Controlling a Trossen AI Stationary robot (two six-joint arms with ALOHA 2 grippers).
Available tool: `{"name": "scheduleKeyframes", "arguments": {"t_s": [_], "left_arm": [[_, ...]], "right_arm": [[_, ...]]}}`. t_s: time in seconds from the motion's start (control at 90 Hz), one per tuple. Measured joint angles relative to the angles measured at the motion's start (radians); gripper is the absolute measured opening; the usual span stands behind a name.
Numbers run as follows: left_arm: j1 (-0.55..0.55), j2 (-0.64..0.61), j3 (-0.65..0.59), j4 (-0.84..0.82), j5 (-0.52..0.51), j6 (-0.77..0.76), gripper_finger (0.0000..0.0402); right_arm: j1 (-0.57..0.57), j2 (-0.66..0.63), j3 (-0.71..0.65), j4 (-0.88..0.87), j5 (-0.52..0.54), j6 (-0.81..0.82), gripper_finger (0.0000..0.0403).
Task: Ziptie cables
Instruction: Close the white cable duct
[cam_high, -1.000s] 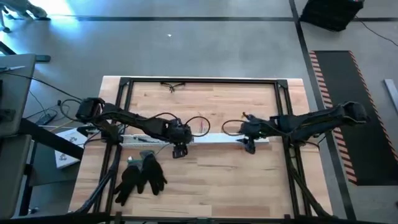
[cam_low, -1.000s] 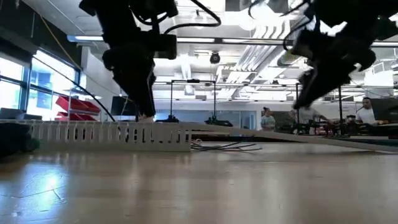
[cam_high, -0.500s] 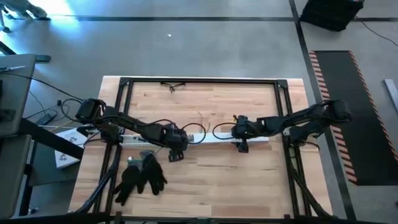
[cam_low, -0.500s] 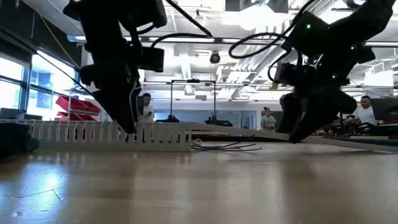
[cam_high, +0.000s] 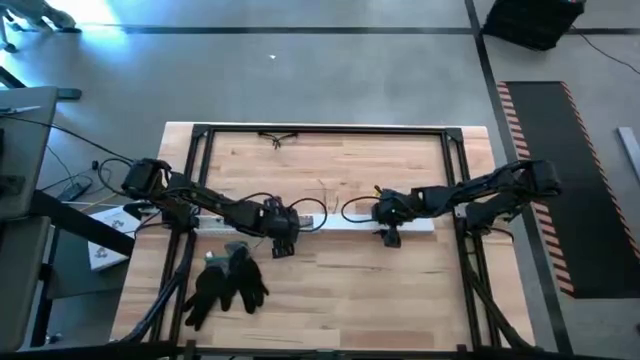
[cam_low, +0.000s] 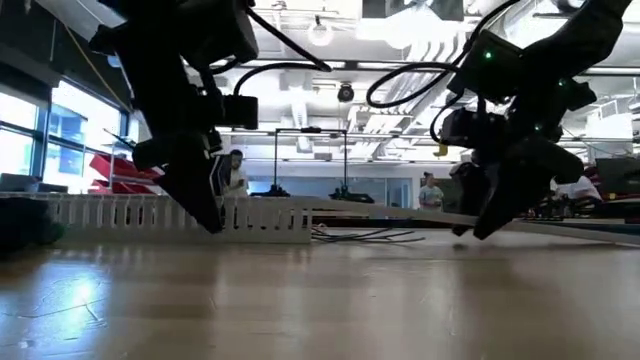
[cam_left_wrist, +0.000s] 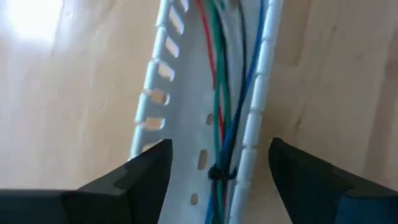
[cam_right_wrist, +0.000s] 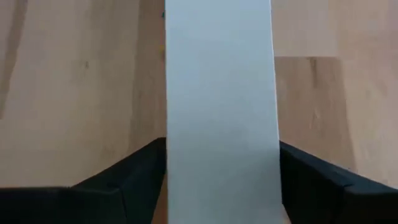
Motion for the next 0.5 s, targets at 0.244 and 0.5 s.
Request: {"name": "scheduleKeyframes", "arguments": {"t_s": [0.244, 0.5], "left_arm": [[0.001, 0.024, -0.024, 0.107, 0.025, 0.003, 0.0208], [0.005, 0.062, -0.023, 0.161, 0.044, 0.003, 0.0185]], "right_arm": [[0.000, 0.000, 0.025, -0.069, -0.022, 0.051, 0.0214], [0.000, 0.000, 0.156, -0.276, -0.015, 0.033, 0.0221]]}}
